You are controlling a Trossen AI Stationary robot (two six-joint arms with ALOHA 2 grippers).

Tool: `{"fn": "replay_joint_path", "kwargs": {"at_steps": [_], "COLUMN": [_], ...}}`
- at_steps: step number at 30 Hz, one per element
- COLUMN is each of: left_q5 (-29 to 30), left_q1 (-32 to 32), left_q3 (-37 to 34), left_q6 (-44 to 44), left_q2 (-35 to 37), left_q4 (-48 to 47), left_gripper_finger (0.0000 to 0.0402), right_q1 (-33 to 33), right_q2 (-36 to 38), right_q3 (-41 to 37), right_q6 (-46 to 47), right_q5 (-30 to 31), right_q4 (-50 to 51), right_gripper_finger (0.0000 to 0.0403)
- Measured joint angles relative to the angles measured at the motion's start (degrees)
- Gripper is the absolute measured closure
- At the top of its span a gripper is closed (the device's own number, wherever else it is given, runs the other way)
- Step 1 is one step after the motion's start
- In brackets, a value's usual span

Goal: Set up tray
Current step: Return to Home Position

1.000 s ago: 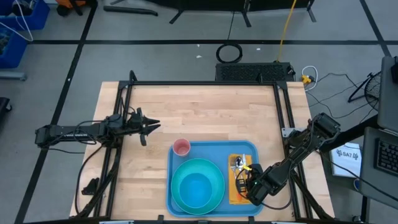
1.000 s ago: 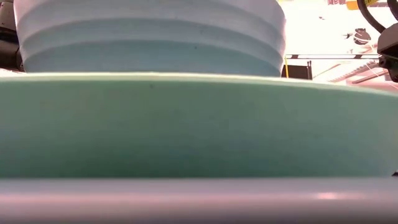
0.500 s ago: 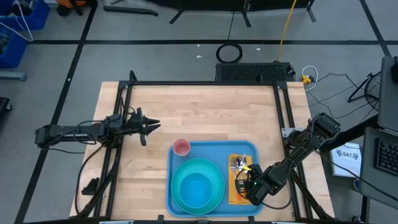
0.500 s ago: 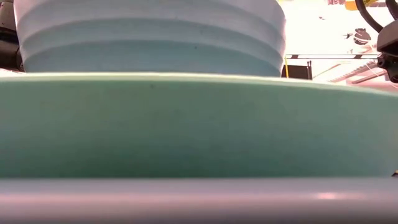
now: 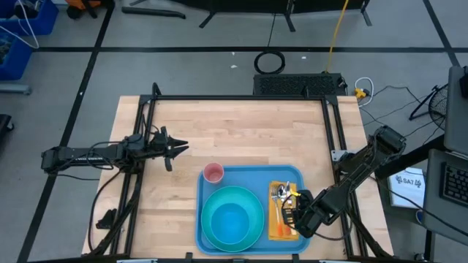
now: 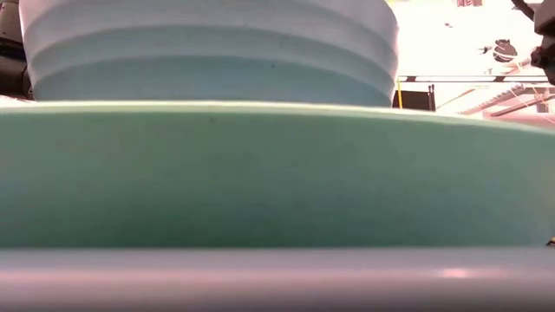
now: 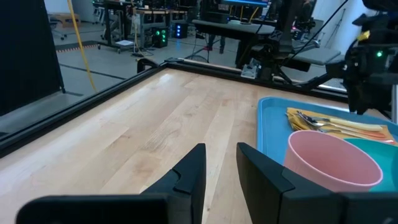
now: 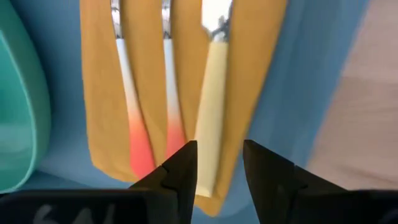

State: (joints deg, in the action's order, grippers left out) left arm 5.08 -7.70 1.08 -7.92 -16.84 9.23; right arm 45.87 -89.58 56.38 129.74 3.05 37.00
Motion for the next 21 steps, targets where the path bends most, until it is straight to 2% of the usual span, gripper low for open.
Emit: {"fn": "replay_joint_path", "kwargs": {"at_steps": [5, 13, 16, 18, 21], "left_q5": [-0.02, -0.02, -0.02, -0.02, -0.02], "left_q1": [0.01, 0.02, 0.01, 0.02, 0.0], "left_q3": [0.0, 0.0, 0.0, 0.0, 0.0], "left_q6": [0.0, 0.0, 0.0, 0.0, 0.0], "left_q2": [-0.02, 0.0, 0.0, -0.02, -0.02], "left_q4": [-0.07, -0.04, -0.04, -0.02, -0.04], "left_gripper_finger": [0.0309, 0.0309, 0.0309, 0.0309, 0.0309], "right_q1": [-0.08, -2.88, -3.12, -2.1, -0.16], "right_q2": [5.59, 18.91, 24.64, 28.58, 35.0], "right_q3": [0.0, 0.0, 0.0, -0.08, -1.81], "right_q6": [-5.93, -32.07, -44.58, -51.96, -63.92], "right_q5": [0.57, 20.58, 31.59, 42.68, 58.36], "right_q4": [6.75, 21.72, 28.67, 31.85, 31.44], "right_gripper_finger": [0.0285, 0.0285, 0.0285, 0.0285, 0.0285]}}
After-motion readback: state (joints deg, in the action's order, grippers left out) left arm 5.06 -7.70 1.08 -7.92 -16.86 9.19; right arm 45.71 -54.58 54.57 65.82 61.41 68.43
